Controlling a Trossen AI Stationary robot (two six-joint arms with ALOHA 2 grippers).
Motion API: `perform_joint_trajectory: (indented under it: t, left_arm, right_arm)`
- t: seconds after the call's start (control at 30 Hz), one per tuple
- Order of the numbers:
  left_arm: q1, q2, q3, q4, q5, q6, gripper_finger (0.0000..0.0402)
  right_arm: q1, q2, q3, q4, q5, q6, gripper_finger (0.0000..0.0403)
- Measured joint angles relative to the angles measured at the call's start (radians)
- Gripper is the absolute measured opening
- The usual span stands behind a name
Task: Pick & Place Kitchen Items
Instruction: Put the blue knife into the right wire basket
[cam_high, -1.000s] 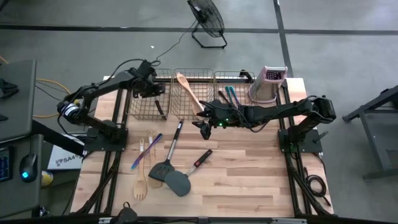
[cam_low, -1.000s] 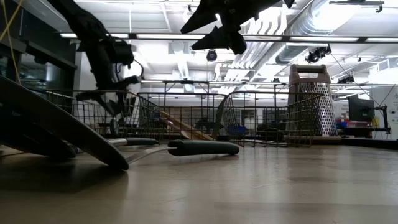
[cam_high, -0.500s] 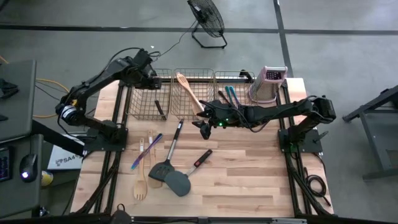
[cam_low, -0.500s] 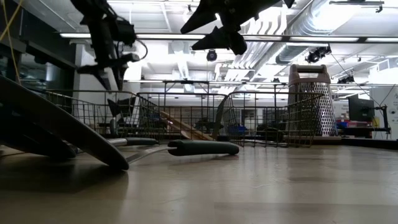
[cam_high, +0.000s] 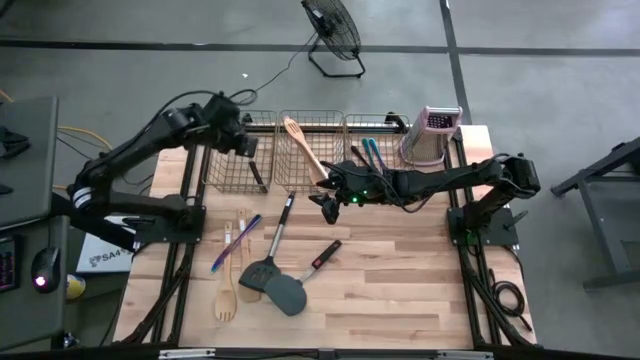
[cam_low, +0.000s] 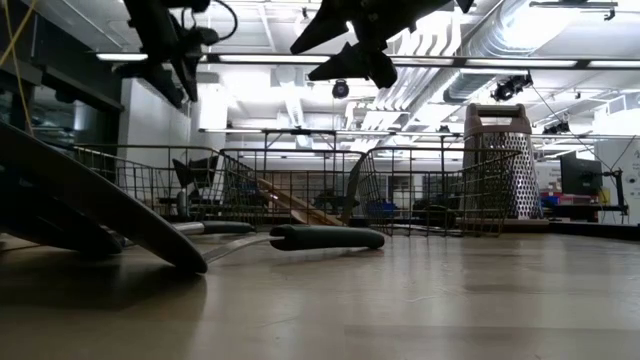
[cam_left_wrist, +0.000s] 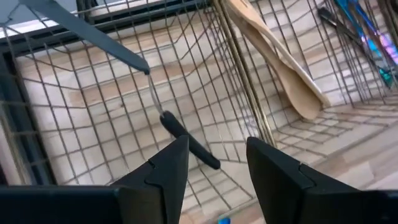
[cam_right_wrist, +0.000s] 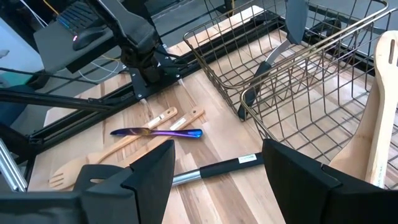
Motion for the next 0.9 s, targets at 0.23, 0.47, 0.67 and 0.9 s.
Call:
perform_joint_trajectory:
  t: [0.23, 0.47, 0.67, 0.9]
  left_arm:
    - [-0.161, -0.033, 0.0, -0.041, -0.041, -0.065, 0.0161]
    - [-0.304, -0.033, 0.0, -0.042, -0.071, -0.109, 0.0161]
    - [-0.399, -0.033, 0.0, -0.043, -0.099, -0.166, 0.0161]
    - [-0.501, -0.023, -0.002, -0.053, -0.137, -0.218, 0.0161]
  right_arm:
    - [0.0, 0.0, 0.0, 0.0, -0.004, 0.0, 0.0236]
    - [0.0, 0.0, 0.0, 0.0, -0.025, 0.0, 0.0236]
    - [0.0, 0.0, 0.0, 0.0, -0.026, 0.015, 0.0236]
    - [0.004, 0.0, 0.0, 0.0, -0.026, 0.023, 0.0236]
